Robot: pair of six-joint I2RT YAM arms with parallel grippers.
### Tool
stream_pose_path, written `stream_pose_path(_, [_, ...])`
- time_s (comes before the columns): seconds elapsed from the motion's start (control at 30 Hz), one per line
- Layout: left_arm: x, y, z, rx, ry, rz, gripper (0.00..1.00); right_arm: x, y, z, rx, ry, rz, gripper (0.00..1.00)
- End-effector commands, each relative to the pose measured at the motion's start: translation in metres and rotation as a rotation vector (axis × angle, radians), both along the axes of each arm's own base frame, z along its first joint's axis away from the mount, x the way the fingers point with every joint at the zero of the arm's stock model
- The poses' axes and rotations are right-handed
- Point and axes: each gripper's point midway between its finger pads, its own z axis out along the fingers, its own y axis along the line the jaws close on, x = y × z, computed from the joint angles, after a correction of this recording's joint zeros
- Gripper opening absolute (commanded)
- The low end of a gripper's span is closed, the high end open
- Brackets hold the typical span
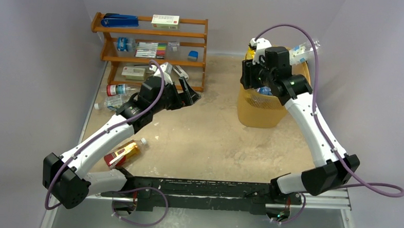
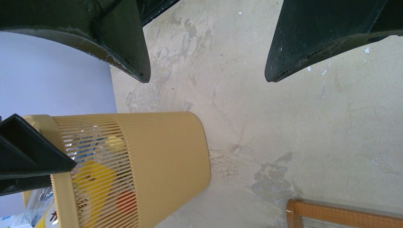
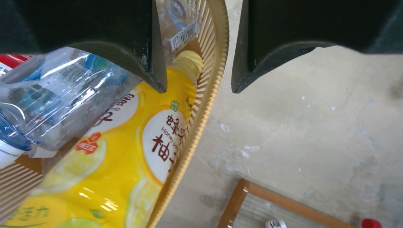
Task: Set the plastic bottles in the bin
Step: Adjust the trash bin at the center of the board, then pick up the plastic bottle at the center of the board.
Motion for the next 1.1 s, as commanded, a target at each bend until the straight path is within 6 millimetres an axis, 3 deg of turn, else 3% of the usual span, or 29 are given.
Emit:
stream_pose_path(0.0, [0.003, -0.003, 0.019, -0.035, -0.053, 0.0, 0.91, 0.002, -0.005, 0.051, 0.05, -0.153, -0.023, 0.61])
stream_pose_path(0.17, [0.003, -0.002, 0.024, -0.018, -0.059, -0.003, 0.91, -0.008, -0.016, 0.077, 0.06, -0.177, -0.076, 0.78])
stream_pose_path(0.3, [0.009, 0.016, 0.029, 0.068, -0.06, 0.067, 0.91, -0.019, -0.025, 0.101, 0.075, -0.212, -0.114, 0.92])
stream_pose_path(0.4, [0.018, 0.046, 0.031, 0.16, -0.045, 0.187, 0.91, -0.03, -0.025, 0.121, 0.112, -0.25, -0.097, 1.0])
stream_pose_path(0.5, [0.031, 0.078, 0.028, 0.203, -0.013, 0.277, 0.91, -0.045, -0.019, 0.14, 0.167, -0.288, -0.052, 1.0])
stream_pose_path(0.63, [0.05, 0.127, 0.014, 0.245, 0.047, 0.404, 0.91, -0.066, 0.003, 0.157, 0.263, -0.313, 0.089, 1.0])
stream_pose_path(0.8, [0.066, 0.163, -0.009, 0.275, 0.134, 0.533, 0.91, -0.08, 0.024, 0.155, 0.332, -0.304, 0.215, 1.0])
stream_pose_path(1.07, [0.071, 0.233, -0.047, 0.192, 0.278, 0.849, 0.92, -0.088, 0.039, 0.138, 0.371, -0.274, 0.304, 1.0])
